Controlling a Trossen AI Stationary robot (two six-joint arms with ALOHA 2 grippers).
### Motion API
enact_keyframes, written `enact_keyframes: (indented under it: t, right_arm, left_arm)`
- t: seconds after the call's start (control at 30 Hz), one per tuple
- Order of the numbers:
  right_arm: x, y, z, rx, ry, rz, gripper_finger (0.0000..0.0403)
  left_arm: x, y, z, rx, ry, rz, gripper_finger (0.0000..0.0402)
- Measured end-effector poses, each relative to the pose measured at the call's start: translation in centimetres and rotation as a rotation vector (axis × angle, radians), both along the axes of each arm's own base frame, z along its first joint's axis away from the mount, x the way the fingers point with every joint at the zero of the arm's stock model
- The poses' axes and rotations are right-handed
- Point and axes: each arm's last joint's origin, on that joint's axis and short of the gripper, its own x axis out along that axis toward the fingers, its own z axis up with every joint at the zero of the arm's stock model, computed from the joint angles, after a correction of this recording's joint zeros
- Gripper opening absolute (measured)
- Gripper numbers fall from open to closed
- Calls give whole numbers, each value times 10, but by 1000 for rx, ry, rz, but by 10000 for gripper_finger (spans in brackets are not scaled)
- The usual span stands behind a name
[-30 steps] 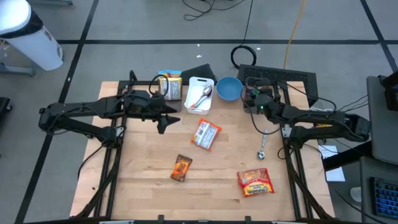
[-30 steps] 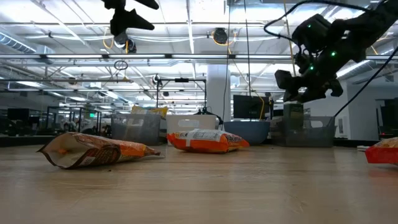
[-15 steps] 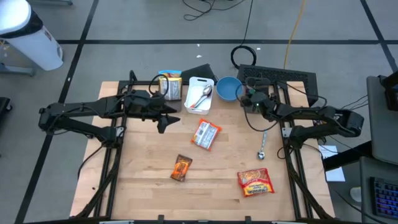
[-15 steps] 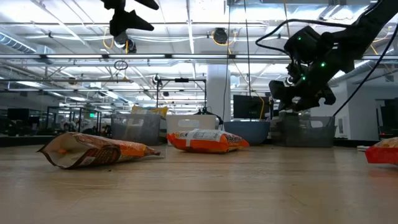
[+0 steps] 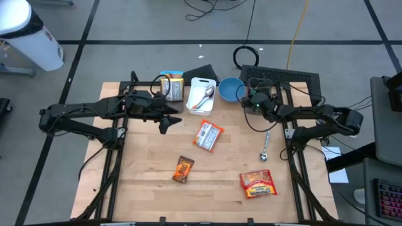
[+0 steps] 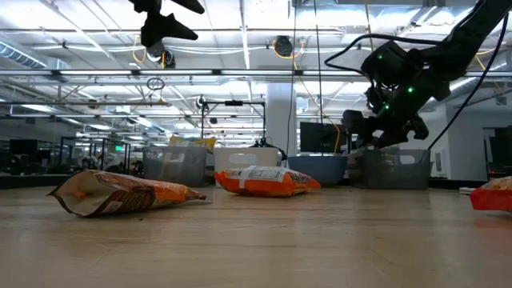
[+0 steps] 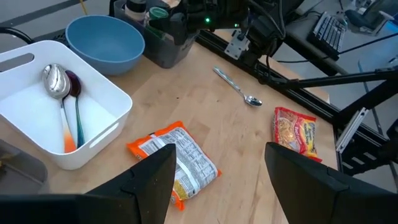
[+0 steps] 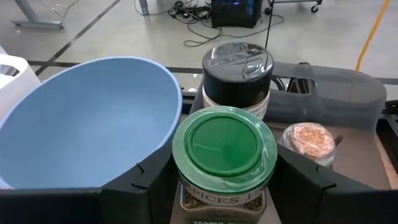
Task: Pick & Place Food Item
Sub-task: Put the green spice bottle into the right black bin
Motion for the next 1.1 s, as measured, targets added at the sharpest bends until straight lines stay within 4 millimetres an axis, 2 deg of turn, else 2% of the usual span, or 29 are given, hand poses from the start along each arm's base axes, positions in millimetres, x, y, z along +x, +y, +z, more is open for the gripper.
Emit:
enact_keyframes:
  t: [0.77, 1.1]
  right_arm:
    - [1, 0, -2, 5, 8, 1, 213]
    - [1, 0, -2, 16, -4, 20, 244]
  left_arm:
    - [0, 0, 0, 0, 3, 0, 255]
    - [0, 0, 0, 0, 2, 0, 255]
